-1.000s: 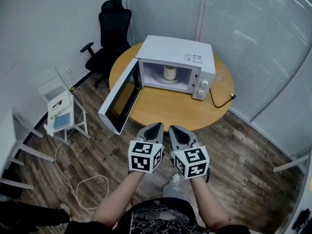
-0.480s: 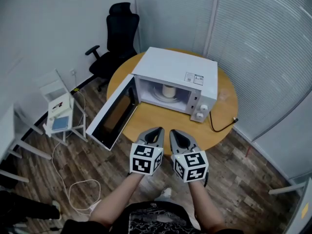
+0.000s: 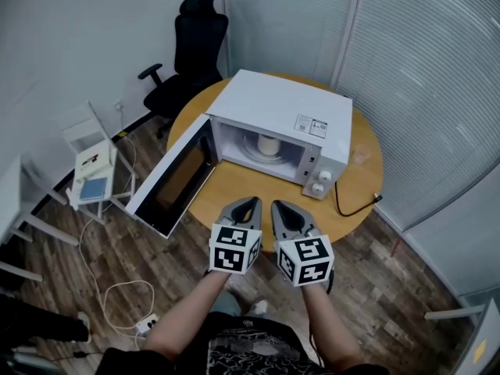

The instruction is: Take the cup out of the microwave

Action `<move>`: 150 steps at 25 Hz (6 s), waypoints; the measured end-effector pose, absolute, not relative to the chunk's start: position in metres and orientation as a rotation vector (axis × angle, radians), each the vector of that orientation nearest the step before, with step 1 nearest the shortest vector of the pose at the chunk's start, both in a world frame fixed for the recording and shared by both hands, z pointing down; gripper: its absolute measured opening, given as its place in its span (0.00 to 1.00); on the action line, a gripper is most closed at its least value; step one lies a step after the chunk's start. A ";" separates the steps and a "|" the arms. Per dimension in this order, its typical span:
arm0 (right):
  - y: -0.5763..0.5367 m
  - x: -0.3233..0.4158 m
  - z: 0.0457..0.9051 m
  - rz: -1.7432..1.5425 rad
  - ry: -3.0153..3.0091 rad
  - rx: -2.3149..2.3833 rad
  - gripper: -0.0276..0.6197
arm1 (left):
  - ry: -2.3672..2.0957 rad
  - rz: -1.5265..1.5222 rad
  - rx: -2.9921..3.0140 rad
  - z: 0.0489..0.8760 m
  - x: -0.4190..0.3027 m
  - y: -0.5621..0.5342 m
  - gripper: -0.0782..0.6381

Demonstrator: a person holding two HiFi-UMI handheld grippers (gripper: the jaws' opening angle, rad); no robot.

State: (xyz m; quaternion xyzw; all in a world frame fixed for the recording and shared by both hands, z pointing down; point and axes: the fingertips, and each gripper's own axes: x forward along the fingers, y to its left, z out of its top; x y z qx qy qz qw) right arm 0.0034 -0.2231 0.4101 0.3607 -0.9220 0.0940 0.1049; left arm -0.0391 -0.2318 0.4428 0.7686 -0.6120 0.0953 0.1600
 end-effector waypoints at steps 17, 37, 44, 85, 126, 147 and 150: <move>-0.287 -0.016 0.420 0.242 -2.632 1.214 0.07 | -1.667 0.179 2.334 0.456 -0.062 -0.325 0.12; -0.350 -0.037 0.444 0.223 -2.520 1.361 0.07 | -1.505 0.182 2.456 0.514 -0.074 -0.432 0.43; -0.364 -0.039 0.458 0.258 -2.508 1.349 0.06 | -1.477 0.182 2.462 0.530 -0.072 -0.457 0.56; -0.394 -0.035 0.496 0.352 -2.449 1.348 0.07 | -1.581 0.427 2.418 0.554 -0.073 -0.531 0.69; -0.348 -0.021 0.475 0.374 -2.536 1.316 0.07 | -1.630 0.341 2.398 0.532 -0.077 -0.439 0.69; -0.292 0.000 0.454 0.347 -2.597 1.278 0.07 | -1.735 0.281 2.354 0.483 -0.070 -0.331 0.69; -0.283 0.002 0.450 0.333 -2.611 1.261 0.07 | -1.760 0.281 2.349 0.476 -0.068 -0.316 0.69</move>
